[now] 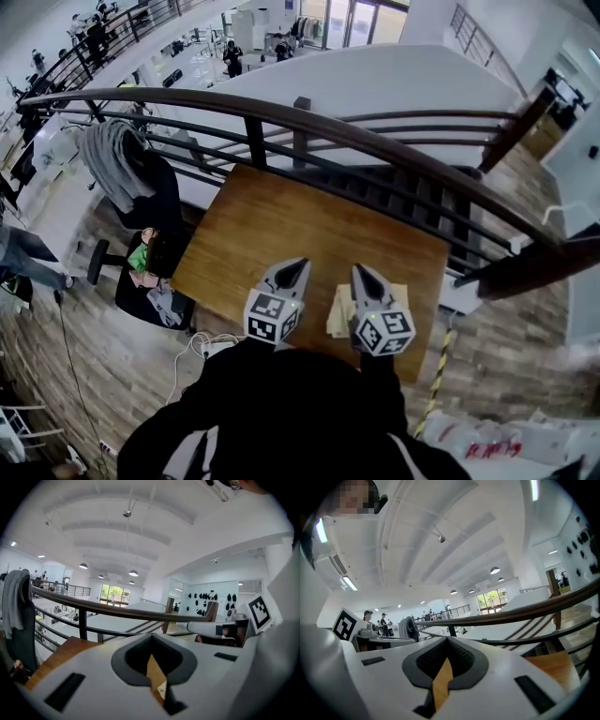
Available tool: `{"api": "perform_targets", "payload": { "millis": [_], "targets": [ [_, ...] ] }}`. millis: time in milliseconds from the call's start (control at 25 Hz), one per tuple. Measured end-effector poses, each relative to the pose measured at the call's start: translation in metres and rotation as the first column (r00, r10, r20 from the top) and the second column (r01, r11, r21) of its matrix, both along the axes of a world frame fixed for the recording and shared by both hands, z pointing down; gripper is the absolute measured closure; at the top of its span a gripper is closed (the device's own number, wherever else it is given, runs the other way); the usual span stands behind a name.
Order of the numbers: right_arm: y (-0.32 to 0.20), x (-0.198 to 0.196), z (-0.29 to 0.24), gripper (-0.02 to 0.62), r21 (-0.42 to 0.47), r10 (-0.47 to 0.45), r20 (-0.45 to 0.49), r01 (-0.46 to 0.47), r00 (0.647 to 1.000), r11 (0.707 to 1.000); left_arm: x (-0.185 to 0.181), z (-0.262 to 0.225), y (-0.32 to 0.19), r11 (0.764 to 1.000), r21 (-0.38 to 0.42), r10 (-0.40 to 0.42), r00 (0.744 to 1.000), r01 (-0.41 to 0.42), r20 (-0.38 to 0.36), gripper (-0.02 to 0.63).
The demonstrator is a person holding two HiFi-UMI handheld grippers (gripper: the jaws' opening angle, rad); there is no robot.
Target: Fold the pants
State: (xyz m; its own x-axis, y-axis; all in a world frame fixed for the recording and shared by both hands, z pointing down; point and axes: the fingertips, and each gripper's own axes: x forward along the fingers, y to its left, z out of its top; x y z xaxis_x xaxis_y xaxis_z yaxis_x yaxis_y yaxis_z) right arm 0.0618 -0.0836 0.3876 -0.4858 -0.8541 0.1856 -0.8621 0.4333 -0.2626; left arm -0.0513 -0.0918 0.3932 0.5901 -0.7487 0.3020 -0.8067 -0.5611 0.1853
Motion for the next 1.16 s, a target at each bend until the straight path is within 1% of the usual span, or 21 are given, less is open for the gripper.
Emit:
{"api": "perform_targets", "payload": {
  "millis": [160,520,680,880,1000,1160],
  "targets": [
    [-0.006,-0.017,-0.006,0.592,0.028,-0.006,-0.027,0.007,1.0,1.0,-0.022,-0.014,-0.005,0.998,0.054,-0.037,0.999,0.037,-0.011,0.603],
    [-0.011,-0.019,-0.011,0.592,0.056,-0.003,-0.028,0.005,1.0,0.998,-0.038,-0.02,-0.008,0.989,0.122,-0.078,0.997,0.08,-0.018,0.603],
    [-0.014,-0.022,-0.009,0.592,0.048,-0.001,-0.018,0.002,1.0,0.999,-0.042,-0.019,-0.011,0.988,0.129,-0.085,0.996,0.088,-0.023,0.603],
    [-0.005,-0.022,0.004,0.592,0.026,-0.001,-0.02,0.001,1.0,1.0,-0.039,-0.015,-0.005,0.988,0.124,-0.088,0.996,0.091,-0.033,0.603],
    [-0.007,-0.021,0.005,0.592,0.029,0.004,-0.029,-0.003,1.0,1.0,-0.041,-0.013,-0.005,0.987,0.126,-0.098,0.994,0.102,-0.037,0.603],
    [-0.009,-0.024,0.003,0.592,0.035,-0.003,-0.014,0.003,1.0,0.999,-0.046,-0.013,-0.004,0.985,0.131,-0.111,0.993,0.115,-0.037,0.603]
  ]
}}
